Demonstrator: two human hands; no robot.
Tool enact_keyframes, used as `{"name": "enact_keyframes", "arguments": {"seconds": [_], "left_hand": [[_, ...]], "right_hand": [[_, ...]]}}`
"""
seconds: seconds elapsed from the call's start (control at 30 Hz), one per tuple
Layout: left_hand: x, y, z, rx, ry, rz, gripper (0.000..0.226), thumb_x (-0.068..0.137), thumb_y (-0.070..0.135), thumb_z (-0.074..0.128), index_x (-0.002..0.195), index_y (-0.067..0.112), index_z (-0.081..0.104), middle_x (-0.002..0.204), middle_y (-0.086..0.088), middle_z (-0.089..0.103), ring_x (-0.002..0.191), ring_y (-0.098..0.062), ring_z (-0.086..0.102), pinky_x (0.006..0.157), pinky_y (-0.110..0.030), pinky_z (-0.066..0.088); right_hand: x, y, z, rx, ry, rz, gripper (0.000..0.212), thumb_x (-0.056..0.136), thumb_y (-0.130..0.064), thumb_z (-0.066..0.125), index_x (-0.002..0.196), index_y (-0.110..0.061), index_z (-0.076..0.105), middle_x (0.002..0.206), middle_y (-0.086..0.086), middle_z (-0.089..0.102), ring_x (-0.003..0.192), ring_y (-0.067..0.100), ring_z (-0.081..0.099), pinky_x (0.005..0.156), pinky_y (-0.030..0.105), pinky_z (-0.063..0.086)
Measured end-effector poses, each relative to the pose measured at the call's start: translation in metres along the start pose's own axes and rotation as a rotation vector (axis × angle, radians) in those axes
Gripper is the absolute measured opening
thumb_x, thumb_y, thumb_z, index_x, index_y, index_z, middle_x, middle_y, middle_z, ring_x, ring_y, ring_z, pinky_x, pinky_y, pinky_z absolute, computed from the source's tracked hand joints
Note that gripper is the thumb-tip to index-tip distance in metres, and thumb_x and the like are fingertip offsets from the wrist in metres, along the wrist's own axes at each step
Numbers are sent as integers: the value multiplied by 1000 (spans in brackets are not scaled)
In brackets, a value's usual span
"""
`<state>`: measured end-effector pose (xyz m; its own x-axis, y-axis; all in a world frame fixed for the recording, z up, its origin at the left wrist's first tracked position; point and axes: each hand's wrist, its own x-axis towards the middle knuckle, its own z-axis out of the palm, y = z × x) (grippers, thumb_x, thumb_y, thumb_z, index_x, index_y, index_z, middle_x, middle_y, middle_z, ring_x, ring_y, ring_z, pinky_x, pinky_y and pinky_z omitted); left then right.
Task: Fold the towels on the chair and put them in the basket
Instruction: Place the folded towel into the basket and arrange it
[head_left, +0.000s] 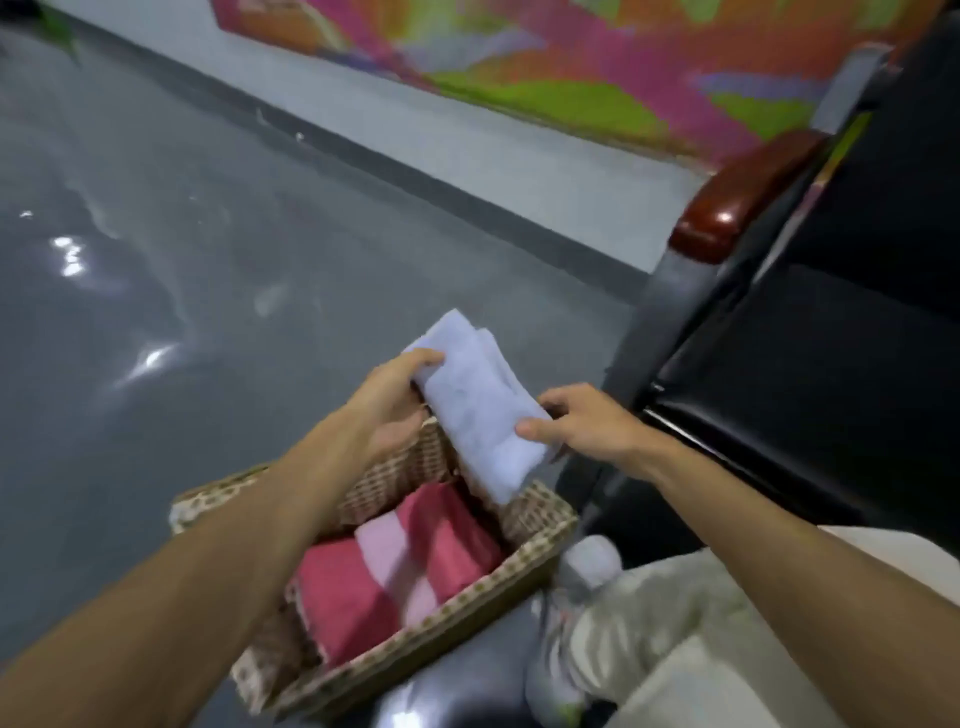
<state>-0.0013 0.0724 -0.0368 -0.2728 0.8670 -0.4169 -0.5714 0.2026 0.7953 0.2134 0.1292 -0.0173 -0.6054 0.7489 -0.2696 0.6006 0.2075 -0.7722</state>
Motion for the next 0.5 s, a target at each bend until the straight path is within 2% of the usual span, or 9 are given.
{"name": "enact_keyframes", "arguments": {"seconds": [0.07,0.1,0.13,0.2,0.23,0.3,0.37,0.43,0.5], "left_hand": [[-9,-16,-48,284,133,-36,12,88,7,61,95,-3,64,82,-17,68,75,-24,67,63,-32,54],[-11,-24,-73,453,193,-35,8,89,8,62,88,0,64,76,-15,65,69,-21,64,58,-29,51],[-12,-34,-96,595,235,-43,10,88,10,64,87,0,63,77,-14,64,66,-18,63,55,-26,49],[-10,-50,-136,846,277,-82,23,82,21,69,87,-1,65,79,-13,65,60,-14,60,48,-20,45],[-5,-56,-152,996,283,-109,29,81,27,69,83,-2,66,78,-14,65,63,-16,59,46,-20,42],[2,-66,-171,1262,280,-170,32,85,30,66,72,1,61,76,-13,61,70,-20,58,45,-22,35],[8,-75,-179,1406,273,-203,29,89,30,64,87,1,61,86,-10,59,87,-25,61,57,-25,38],[16,-85,-187,1480,302,-250,36,90,30,63,112,1,57,110,-13,59,107,-30,59,76,-32,45],[18,-94,-195,1559,316,-305,35,94,27,57,118,3,53,125,-17,54,116,-35,54,89,-40,45]], "right_hand": [[21,10,49,-51,-133,3,25,85,-23,74,83,1,69,72,1,60,66,8,53,58,23,41],[29,15,73,-78,-197,8,26,84,-27,74,77,-4,68,69,-4,59,65,7,52,59,24,40],[34,19,96,-92,-254,16,28,84,-29,74,66,-10,63,61,-11,57,59,3,50,57,20,37],[44,26,139,-124,-325,15,39,86,-27,71,56,-18,49,48,-14,49,50,-2,44,49,14,31],[48,29,157,-149,-352,17,38,87,-27,70,56,-20,48,50,-14,48,50,-1,44,48,15,32],[56,38,189,-166,-432,40,22,87,-29,68,71,-18,60,69,-7,61,64,6,54,54,17,37],[65,50,216,-147,-474,74,17,87,-29,67,88,-12,65,87,3,67,80,16,61,60,24,42],[71,59,240,-161,-505,57,20,88,-30,67,78,-18,54,78,-2,57,81,17,55,55,21,36],[74,60,262,-191,-518,42,22,89,-33,66,82,-19,51,82,-2,50,84,17,48,57,27,32]]}}
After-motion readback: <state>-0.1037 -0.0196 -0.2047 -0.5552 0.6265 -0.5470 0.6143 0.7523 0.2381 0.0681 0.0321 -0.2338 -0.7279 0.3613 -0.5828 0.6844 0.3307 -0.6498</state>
